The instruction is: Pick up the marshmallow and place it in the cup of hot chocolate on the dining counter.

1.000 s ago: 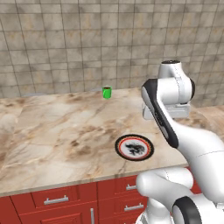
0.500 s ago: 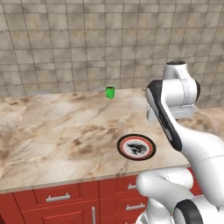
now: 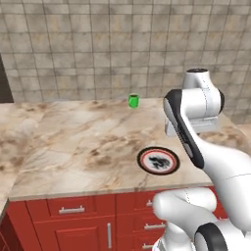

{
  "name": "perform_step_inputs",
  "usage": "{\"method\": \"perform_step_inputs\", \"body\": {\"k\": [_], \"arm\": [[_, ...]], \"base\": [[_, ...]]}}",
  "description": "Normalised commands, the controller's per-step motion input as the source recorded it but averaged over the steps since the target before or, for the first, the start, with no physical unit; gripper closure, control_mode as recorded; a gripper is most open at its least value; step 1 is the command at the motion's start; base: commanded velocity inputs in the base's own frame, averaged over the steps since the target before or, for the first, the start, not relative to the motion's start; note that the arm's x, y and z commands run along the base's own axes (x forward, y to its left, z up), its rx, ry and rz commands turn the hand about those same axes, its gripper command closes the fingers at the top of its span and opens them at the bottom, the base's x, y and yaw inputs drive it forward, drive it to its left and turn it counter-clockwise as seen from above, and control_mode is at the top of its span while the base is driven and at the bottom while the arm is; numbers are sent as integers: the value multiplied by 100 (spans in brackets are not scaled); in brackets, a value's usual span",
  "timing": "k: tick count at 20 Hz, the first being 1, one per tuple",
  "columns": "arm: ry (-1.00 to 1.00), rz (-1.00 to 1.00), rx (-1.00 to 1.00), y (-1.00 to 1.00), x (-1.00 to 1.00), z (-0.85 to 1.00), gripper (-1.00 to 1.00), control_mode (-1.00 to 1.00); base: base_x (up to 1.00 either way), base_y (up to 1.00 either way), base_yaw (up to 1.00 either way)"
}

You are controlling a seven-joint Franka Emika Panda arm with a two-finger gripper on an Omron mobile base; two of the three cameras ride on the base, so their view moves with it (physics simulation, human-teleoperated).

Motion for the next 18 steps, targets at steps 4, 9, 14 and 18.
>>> {"method": "perform_step_inputs", "body": {"k": [4, 9, 14, 18], "arm": [[0, 0, 0, 0, 0, 0, 100, 100], [0, 0, 0, 0, 0, 0, 100, 100], [0, 0, 0, 0, 0, 0, 100, 100], [0, 0, 0, 0, 0, 0, 100, 100]], "base": [[-78, -40, 17], [-69, -89, 3], [-42, -100, 14], [-42, -100, 22]]}}
